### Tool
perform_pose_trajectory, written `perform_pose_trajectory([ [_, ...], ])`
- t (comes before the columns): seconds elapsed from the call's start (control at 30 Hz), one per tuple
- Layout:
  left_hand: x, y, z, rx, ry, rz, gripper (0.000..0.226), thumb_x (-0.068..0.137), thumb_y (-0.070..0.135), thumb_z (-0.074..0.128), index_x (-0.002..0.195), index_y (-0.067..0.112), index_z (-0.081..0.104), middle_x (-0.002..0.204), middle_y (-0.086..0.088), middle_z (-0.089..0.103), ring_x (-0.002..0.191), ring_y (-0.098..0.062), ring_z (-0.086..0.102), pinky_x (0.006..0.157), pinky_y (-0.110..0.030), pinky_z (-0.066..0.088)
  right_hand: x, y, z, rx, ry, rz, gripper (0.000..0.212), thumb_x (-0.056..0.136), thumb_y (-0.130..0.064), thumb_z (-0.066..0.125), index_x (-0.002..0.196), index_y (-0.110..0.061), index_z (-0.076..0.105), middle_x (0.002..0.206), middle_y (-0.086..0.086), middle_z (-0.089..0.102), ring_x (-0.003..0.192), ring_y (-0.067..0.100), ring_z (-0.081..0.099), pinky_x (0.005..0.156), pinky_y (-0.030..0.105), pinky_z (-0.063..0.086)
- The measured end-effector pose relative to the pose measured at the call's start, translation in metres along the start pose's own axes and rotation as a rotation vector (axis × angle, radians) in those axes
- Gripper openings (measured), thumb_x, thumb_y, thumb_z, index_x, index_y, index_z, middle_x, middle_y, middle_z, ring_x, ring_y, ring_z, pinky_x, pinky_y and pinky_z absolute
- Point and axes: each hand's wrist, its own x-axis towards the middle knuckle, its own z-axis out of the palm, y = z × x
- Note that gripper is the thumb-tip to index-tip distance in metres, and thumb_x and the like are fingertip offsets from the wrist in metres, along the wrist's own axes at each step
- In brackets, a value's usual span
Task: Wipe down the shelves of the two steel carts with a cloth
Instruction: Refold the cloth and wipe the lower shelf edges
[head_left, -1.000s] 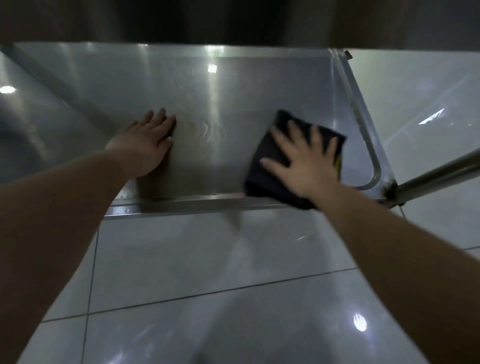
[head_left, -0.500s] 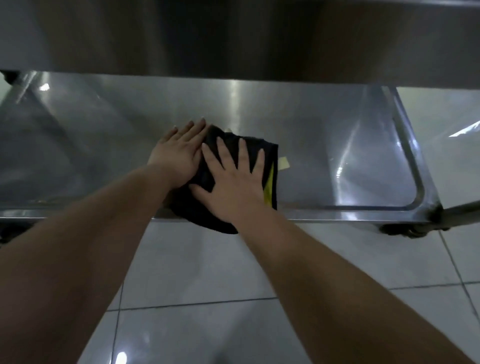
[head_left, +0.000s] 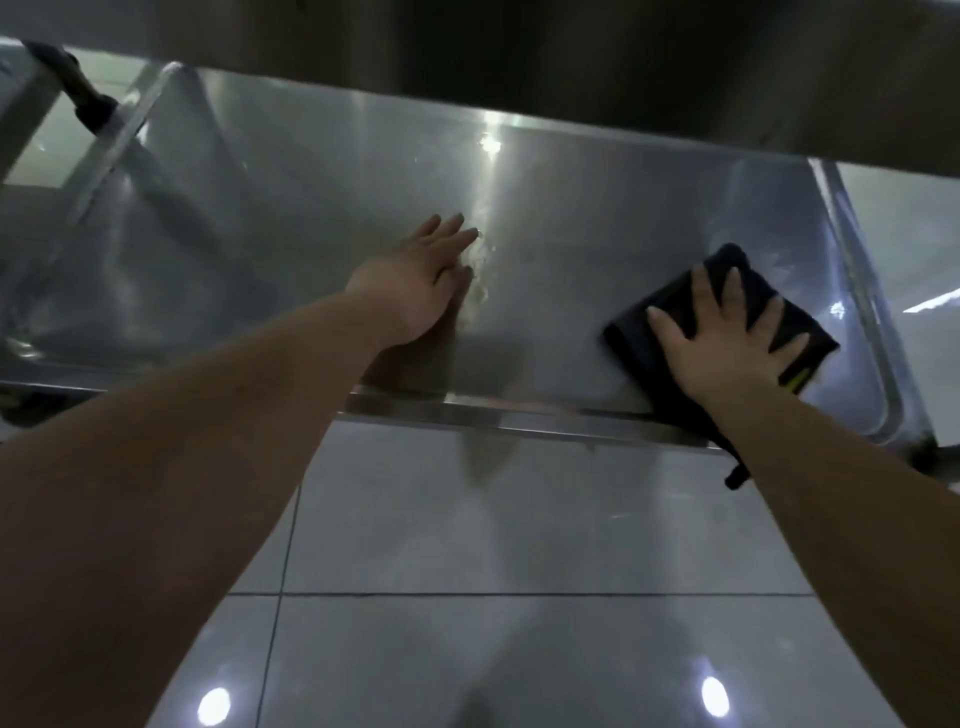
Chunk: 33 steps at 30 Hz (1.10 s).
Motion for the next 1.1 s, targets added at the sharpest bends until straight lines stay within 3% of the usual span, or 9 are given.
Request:
perform_pose_trajectory([
  [0.23,-0.054,-0.046,-0.027,0.099,0.05,-0.052,0.051,0.1,0.014,0.037,0.15,0.017,0.029,0.159,-0.004,0.018,0.148,-0.023,0.008,0.118,-0.033,0.001,-0.054,-0.198,0.015,-0.061,-0.01,-0.444,0.08,0.082,-0.081,0.02,0.152,-0.044,0.003,0.163,-0.009,-0.006,0.147,0.038,-0.011,0.109,0.068,-0.011],
  [0.3,-0.061,-0.042,-0.029,0.057,0.092,-0.051,0.051,0.101,0.015,0.038,0.15,0.015,0.028,0.159,-0.006,0.02,0.148,-0.024,0.009,0.117,-0.031,0.0,-0.068,-0.222,0.015,0.054,-0.07,-0.578,0.075,0.089,-0.071,0.03,0.153,-0.042,0.004,0.163,-0.009,-0.003,0.148,0.034,-0.01,0.111,0.063,-0.014],
  [0.4,-0.052,-0.014,-0.021,0.009,0.121,0.008,0.053,0.1,0.019,0.042,0.151,0.014,0.026,0.159,-0.009,0.02,0.147,-0.026,0.011,0.118,-0.033,0.005,-0.061,-0.201,0.002,0.445,0.02,-0.554,0.06,0.098,-0.032,0.047,0.153,-0.023,0.025,0.159,0.004,0.025,0.147,0.031,0.016,0.119,0.051,0.009],
  [0.47,-0.036,0.012,-0.004,0.052,0.074,0.035,0.058,0.1,0.03,0.041,0.153,0.017,0.02,0.16,-0.007,0.015,0.148,-0.025,0.006,0.119,-0.038,0.004,-0.052,-0.166,-0.001,0.429,0.135,-0.455,0.052,0.098,-0.019,0.045,0.149,-0.014,0.035,0.155,0.009,0.034,0.143,0.032,0.025,0.115,0.049,0.024],
  [0.57,-0.012,0.049,0.033,0.282,-0.045,-0.112,0.063,0.098,0.056,0.018,0.154,0.032,0.001,0.162,-0.004,-0.005,0.146,-0.035,-0.01,0.114,-0.06,-0.008,-0.047,-0.118,0.004,0.264,0.076,-0.406,0.051,0.101,-0.02,0.038,0.151,-0.016,0.029,0.158,0.008,0.027,0.146,0.032,0.018,0.119,0.049,0.014],
  [0.63,0.003,0.068,0.051,0.384,-0.073,-0.186,0.062,0.095,0.061,0.008,0.151,0.039,-0.006,0.161,-0.005,-0.013,0.142,-0.045,-0.018,0.107,-0.069,-0.012,-0.046,-0.104,0.008,0.208,0.045,-0.421,0.052,0.103,-0.02,0.033,0.153,-0.013,0.021,0.161,0.01,0.02,0.148,0.031,0.013,0.118,0.044,0.009],
  [0.87,0.045,0.087,0.061,0.357,-0.077,0.032,0.05,0.098,0.053,0.009,0.147,0.053,0.002,0.162,0.01,-0.001,0.146,-0.036,-0.011,0.105,-0.071,-0.013,-0.041,-0.094,0.014,0.318,0.137,-0.353,0.051,0.104,-0.018,0.03,0.152,-0.006,0.022,0.157,0.013,0.029,0.145,0.024,0.025,0.119,0.037,0.017],
  [1.0,0.053,0.045,0.036,0.372,-0.05,-0.068,0.049,0.097,0.056,0.014,0.145,0.056,0.001,0.161,0.013,-0.002,0.147,-0.033,-0.01,0.102,-0.075,-0.009,-0.041,-0.094,0.017,0.149,0.112,-0.358,0.053,0.105,-0.028,0.027,0.155,-0.012,0.017,0.162,0.007,0.015,0.149,0.021,0.011,0.12,0.036,0.004],
  [1.1,0.042,-0.02,0.002,0.375,-0.003,-0.207,0.05,0.096,0.058,0.016,0.144,0.058,0.001,0.161,0.014,-0.002,0.147,-0.032,-0.007,0.103,-0.075,-0.005,-0.041,-0.095,0.02,0.084,0.116,-0.348,0.054,0.105,-0.032,0.026,0.155,-0.015,0.017,0.163,0.005,0.011,0.149,0.021,0.008,0.12,0.039,0.003],
])
